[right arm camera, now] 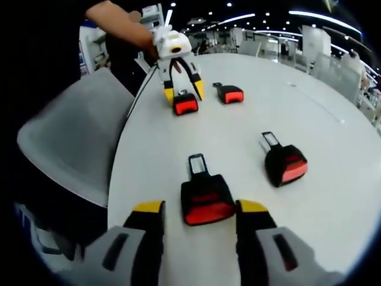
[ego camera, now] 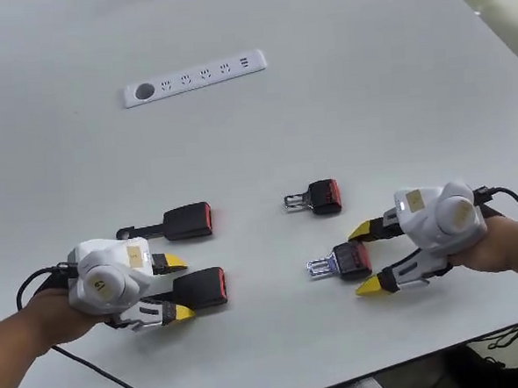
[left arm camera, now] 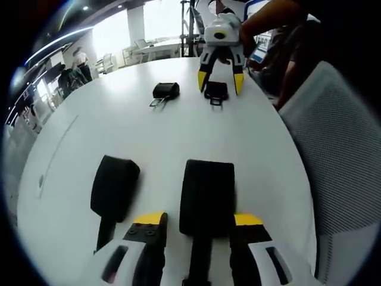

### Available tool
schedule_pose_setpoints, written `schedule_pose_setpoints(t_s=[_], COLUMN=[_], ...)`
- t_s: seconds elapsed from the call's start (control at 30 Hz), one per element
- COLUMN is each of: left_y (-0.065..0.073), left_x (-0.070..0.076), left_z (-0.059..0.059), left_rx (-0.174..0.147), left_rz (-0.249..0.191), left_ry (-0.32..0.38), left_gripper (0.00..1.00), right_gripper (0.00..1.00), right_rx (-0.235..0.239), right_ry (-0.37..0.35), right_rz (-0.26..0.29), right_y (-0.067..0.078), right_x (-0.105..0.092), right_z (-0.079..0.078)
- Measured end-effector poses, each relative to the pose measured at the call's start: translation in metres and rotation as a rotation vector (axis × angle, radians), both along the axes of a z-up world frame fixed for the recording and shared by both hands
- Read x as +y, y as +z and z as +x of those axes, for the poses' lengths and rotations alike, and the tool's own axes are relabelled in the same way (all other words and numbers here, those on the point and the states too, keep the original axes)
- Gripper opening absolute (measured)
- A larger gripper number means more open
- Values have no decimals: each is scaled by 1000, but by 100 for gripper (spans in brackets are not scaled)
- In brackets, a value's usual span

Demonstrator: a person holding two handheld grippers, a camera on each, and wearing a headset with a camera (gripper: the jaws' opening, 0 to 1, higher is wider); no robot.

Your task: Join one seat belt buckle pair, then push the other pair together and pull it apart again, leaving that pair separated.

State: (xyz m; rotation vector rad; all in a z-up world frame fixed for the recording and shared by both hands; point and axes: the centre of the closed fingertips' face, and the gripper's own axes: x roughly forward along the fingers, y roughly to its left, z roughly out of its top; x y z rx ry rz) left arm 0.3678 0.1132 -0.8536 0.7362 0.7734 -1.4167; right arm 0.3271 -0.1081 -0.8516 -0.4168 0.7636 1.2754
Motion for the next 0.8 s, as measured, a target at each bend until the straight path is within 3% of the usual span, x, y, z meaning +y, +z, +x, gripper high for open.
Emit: schedule_pose_setpoints(t_s=[0.23,0.8], left_y=[0,-2], left_x=[-2,0], left_z=[-4,-5], left_rx=[-3,-5], left_rz=[13,38], left_ry=[-60,-101], left_gripper=[37,33], right_gripper=[36,34], right_rx=[-41,-42], right_ry=[15,50], right_rz=[-17,24], right_y=[2,5], right_x=[-2,3], right_z=[5,3])
